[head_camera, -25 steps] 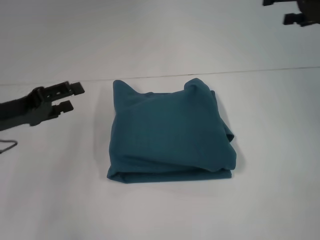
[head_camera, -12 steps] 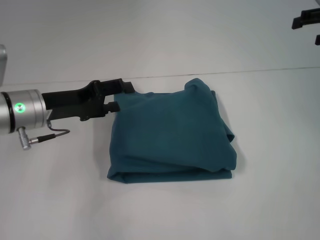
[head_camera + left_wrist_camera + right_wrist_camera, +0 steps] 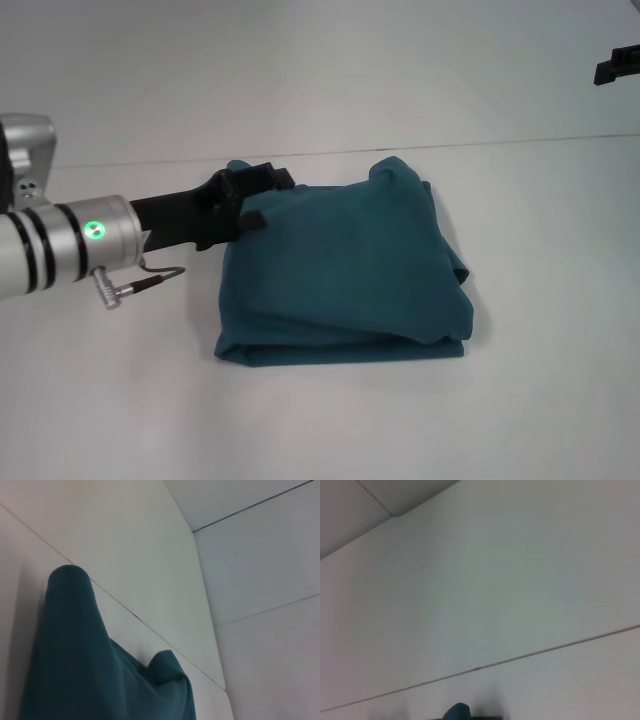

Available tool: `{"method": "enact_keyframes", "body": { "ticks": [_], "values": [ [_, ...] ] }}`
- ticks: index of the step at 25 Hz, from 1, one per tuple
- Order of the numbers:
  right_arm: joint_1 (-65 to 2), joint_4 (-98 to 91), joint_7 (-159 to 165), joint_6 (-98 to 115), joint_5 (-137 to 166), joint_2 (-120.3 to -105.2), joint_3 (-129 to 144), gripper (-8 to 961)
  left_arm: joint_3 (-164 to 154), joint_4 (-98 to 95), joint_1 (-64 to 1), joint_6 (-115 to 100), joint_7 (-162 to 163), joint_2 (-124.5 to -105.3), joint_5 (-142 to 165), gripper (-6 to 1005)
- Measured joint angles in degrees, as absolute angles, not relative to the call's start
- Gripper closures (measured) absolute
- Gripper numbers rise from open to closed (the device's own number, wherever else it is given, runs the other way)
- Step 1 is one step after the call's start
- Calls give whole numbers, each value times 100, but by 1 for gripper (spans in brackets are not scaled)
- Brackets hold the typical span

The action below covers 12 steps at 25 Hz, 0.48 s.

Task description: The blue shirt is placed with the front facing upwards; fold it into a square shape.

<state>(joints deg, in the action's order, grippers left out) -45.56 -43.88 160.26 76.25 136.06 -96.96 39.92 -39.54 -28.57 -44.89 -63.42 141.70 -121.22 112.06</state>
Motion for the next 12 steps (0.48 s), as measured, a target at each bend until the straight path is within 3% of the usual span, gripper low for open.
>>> {"method": "enact_keyframes", "body": {
  "ticks": [7, 12],
  "values": [
    [-4559, -4360, 16023, 7588, 13606, -9729, 4025, 25, -3972, -2759, -4698, -5899, 14039, -12317, 11212, 196],
    [-4560, -4308, 16013, 7563, 13605, -9730, 4024, 25, -4436, -2301, -4834, -4922, 13923, -12279, 11254, 195]
  ]
}}
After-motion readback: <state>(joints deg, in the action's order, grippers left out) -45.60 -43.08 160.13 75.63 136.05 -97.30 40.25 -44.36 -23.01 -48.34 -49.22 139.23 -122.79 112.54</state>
